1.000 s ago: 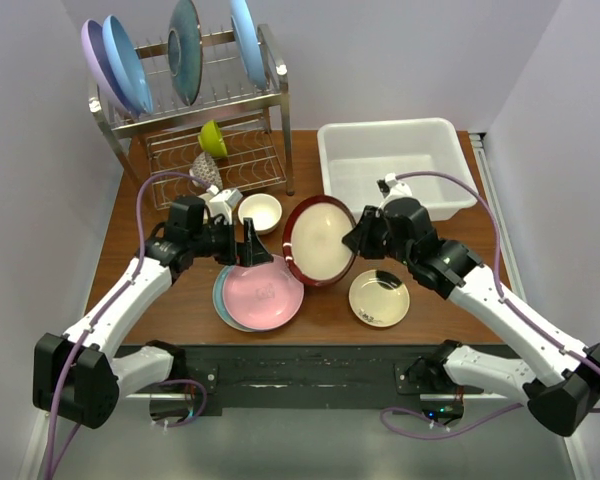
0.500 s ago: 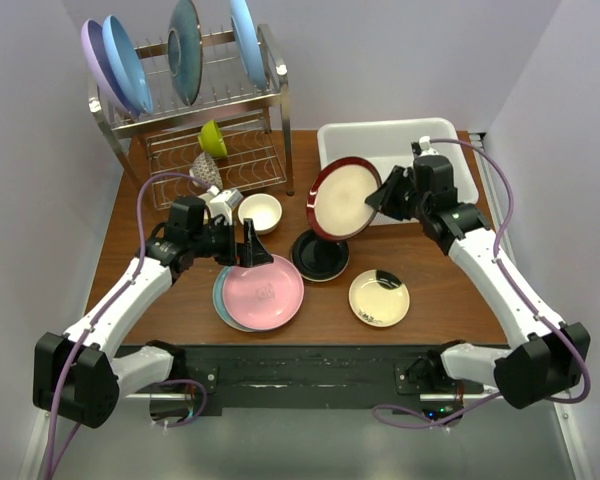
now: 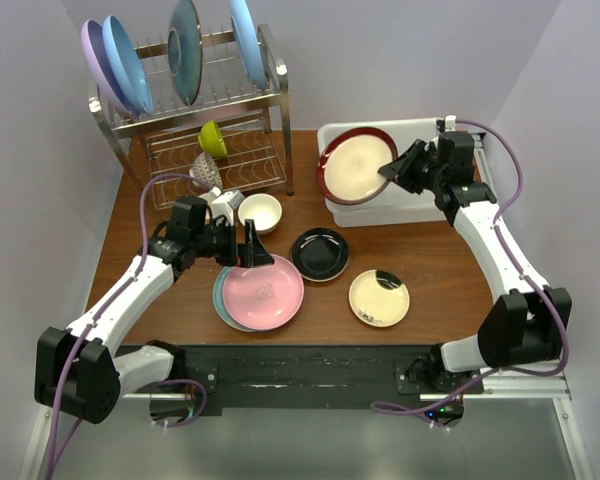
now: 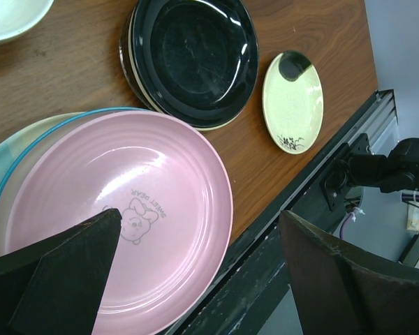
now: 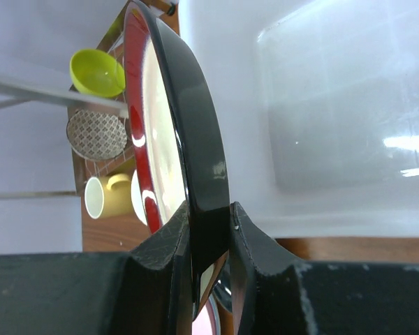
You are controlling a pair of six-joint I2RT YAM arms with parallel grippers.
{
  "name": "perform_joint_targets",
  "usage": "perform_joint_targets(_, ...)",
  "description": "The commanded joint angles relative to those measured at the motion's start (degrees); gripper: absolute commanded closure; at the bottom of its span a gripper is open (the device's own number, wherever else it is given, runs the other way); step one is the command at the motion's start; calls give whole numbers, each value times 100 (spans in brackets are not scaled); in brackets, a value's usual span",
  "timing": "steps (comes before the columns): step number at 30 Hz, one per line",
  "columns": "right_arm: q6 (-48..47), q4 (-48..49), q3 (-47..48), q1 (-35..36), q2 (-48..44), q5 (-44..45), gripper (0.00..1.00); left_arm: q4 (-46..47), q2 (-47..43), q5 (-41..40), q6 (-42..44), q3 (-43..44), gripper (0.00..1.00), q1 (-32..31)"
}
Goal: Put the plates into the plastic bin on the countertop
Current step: Place the plate in the plastic bin.
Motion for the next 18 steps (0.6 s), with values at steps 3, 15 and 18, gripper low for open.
perform_joint_targets(3,438,1309,737,-326,292,-701,100,108,38,204,123,-8,0,1)
perform_joint_targets(15,411,1405,1080,-811,1328,-1000,100,117,91,275,123,-61,0,-8)
perform_joint_targets(18,315,1388,1124,-811,1609,-1062,100,126,100,283,132,-61,0,1)
